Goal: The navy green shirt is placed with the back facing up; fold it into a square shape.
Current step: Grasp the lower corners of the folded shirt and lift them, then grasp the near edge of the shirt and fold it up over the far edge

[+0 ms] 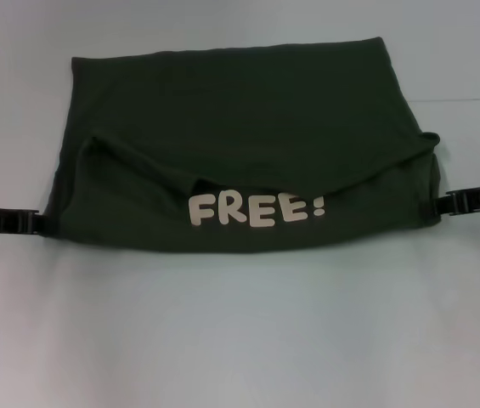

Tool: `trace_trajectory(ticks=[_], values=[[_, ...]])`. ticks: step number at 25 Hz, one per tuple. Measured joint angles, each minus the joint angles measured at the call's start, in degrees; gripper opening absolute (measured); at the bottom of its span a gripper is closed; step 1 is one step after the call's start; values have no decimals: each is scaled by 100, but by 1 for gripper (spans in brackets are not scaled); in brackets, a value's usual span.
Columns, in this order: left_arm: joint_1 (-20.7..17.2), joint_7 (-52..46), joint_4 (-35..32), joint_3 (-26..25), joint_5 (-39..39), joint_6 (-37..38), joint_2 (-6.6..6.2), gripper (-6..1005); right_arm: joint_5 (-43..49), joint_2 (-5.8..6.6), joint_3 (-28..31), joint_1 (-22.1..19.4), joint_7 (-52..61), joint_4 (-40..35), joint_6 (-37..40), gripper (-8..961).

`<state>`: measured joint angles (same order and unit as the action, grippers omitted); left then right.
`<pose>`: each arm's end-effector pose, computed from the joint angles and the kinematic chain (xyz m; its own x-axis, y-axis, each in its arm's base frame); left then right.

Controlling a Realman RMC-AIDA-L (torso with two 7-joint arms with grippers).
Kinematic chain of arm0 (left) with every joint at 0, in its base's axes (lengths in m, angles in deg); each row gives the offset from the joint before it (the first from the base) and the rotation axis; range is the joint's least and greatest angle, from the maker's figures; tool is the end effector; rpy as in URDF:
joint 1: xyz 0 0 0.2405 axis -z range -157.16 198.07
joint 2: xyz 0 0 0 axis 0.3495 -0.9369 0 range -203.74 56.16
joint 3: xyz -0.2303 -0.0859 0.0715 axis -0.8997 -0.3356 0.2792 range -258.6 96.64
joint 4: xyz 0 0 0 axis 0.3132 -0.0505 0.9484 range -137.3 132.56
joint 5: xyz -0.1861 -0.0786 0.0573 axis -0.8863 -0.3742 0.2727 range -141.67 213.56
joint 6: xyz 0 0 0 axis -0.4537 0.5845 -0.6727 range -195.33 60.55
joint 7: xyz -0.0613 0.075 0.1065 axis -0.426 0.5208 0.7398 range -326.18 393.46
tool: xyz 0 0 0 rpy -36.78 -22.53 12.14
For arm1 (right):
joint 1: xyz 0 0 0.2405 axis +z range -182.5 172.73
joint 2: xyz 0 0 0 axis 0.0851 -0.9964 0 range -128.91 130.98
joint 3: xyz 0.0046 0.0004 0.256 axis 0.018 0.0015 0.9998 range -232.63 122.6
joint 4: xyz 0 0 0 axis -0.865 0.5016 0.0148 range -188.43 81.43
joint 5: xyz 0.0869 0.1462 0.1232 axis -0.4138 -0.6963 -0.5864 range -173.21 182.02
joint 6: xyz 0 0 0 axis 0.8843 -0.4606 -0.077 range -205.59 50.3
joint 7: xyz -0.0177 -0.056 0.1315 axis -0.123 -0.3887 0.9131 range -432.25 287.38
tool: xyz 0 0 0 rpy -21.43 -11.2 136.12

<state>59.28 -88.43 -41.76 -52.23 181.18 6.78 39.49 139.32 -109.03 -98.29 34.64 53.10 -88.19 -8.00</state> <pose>-0.3154 0.3860 0.0564 0.4440 0.8206 0.3598 0.8849 -0.3385 -0.3200 0.3011 0.4006 0.0468 0.4695 -0.8208 -0.3253 -0.8723 -0.3742 -0.3146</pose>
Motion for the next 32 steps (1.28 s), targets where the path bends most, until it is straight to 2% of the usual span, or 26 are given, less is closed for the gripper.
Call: trace_trajectory(ticks=[3, 12, 20, 25, 26, 32], values=[[-22, -12, -70, -56, 50, 211, -22, 8, 0, 26, 209, -76, -134, -8, 258, 58], [40, -79, -247, -175, 578, 993, -105, 8, -1, 51, 362, -249, -307, -18, 730, 57], [42, -80, -465, -321, 723, 1650, -194, 7, -2, 105, 840, -462, -560, -124, 1430, 56], [47, -80, -491, -602, 655, 1675, -242, 7, -17, 105, 1335, -501, -692, -230, 1660, 55], [74, -79, -472, -888, 481, 1533, -261, 7, -40, 105, 1413, -480, -705, -230, 1657, 55], [154, -82, -387, -948, -82, 865, -239, 7, -593, 113, 1582, -331, -732, -231, 1357, 54]])
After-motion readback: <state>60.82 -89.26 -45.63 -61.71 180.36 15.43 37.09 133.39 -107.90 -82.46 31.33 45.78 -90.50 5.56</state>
